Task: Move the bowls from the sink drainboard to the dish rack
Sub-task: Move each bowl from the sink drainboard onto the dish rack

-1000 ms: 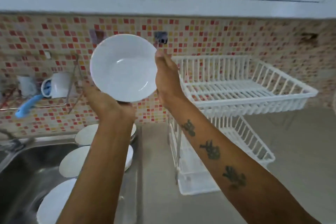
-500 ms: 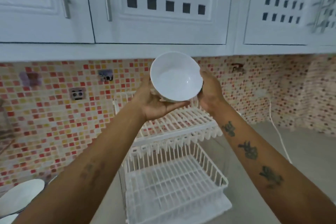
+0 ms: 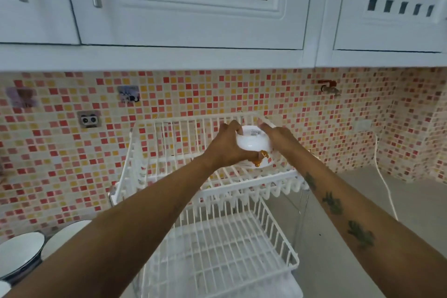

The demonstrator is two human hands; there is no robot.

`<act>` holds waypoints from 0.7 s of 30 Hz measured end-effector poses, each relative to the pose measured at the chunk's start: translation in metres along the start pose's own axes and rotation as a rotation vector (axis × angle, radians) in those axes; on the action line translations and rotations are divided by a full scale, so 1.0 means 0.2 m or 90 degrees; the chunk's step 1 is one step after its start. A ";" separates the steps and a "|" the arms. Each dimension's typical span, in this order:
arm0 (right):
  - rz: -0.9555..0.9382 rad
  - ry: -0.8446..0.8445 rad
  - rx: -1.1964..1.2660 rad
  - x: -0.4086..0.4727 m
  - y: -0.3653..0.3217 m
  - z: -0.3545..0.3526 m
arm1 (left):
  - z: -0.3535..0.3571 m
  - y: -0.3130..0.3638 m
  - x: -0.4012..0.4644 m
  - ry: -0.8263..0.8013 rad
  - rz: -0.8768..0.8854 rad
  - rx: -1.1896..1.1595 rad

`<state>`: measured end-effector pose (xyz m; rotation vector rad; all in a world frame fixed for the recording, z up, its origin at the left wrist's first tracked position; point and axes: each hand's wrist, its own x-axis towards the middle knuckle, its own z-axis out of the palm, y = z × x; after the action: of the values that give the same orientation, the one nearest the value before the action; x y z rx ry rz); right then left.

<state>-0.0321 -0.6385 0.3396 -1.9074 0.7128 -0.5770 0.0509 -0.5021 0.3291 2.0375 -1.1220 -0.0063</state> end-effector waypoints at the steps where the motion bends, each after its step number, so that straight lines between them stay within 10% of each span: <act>1: 0.015 -0.011 -0.026 0.01 0.02 0.01 | 0.02 -0.01 0.00 -0.008 0.000 0.018; 21: -0.002 -0.004 -0.120 0.05 0.08 0.02 | 0.07 -0.06 -0.01 -0.096 -0.004 0.060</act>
<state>-0.0263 -0.6480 0.3243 -2.0840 0.7832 -0.5207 0.0533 -0.5053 0.3117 2.1530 -1.2288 -0.1140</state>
